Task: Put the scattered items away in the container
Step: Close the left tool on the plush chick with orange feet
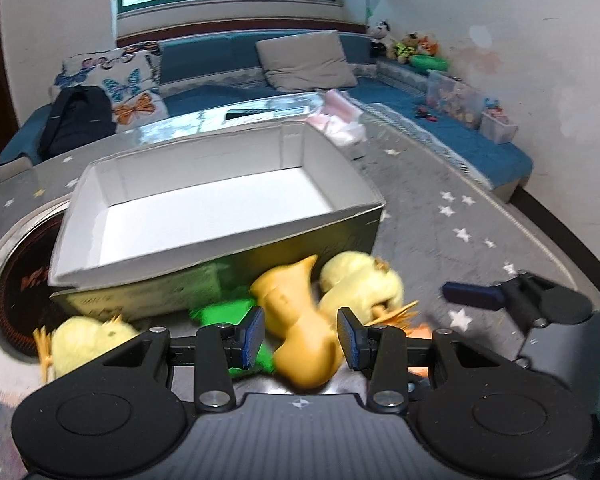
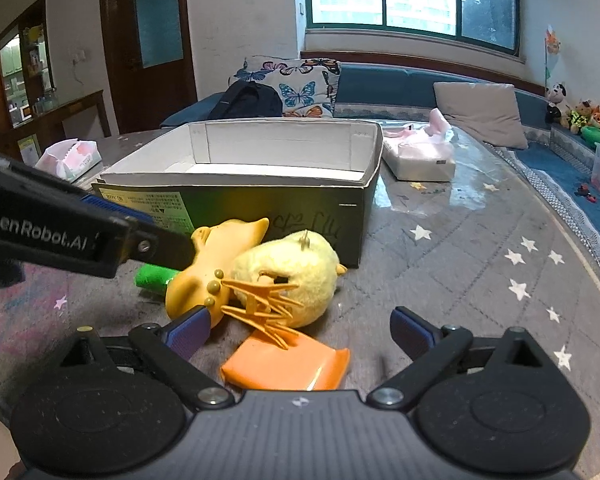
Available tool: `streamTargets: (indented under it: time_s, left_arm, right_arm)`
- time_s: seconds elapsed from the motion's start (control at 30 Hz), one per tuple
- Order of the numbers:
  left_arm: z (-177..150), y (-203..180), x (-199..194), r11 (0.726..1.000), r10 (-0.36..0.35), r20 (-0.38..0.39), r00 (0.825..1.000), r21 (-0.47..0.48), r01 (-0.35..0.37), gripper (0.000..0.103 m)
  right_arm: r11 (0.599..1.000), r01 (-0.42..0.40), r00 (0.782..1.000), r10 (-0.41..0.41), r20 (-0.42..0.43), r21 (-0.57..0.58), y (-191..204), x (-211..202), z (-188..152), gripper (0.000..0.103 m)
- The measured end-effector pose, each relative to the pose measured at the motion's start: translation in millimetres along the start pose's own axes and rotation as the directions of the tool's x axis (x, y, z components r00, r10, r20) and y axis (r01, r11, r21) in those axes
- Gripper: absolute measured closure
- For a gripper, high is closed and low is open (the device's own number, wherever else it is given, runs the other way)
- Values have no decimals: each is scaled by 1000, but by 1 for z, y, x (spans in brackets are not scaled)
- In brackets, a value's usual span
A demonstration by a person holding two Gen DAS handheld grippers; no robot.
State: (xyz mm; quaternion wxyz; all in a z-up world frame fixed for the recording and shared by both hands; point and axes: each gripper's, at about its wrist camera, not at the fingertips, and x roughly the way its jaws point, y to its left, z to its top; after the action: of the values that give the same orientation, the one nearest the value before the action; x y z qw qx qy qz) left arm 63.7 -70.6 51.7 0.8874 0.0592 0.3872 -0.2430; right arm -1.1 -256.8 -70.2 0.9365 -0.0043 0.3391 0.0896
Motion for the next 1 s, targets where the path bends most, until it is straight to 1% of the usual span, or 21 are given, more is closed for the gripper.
streamTargets:
  time_s: [0.1,0.17,0.33,0.5,0.67,0.83,1.0]
  left_arm:
    - [8,-2,6,999,-53,-8,999,-12,53,61]
    - [13,-3,12,997,-75,-20,997,-14,75,61]
    - [22,-6,24,996,-90,-45,995,-1,90,61]
    - [28,-10,36,993,-118,-73,990,3,118,61]
    - [32,-10,47,986,-166,-115,979,-27,164,61]
    - [33,-6,52,981,-194,-135,972,-59,187,61]
    - [36,-7,57,976,-214,-157,964,-72,206,61]
  right_arm:
    - [1000,-7,1000,7,-2,7,-2,4,2,11]
    - [1000,-24,1000,24,-6,16,-5,7,2,13]
    - [999,-36,999,36,-13,29,-9,7,-1,15]
    - [999,-23,1000,24,-13,39,-16,3,-4,15]
    - [999,-9,1000,9,-15,43,-24,-5,-4,15]
    - [997,-62,998,61,14,50,-24,-11,1,15]
    - [997,-69,998,68,10,44,-22,1,6,15]
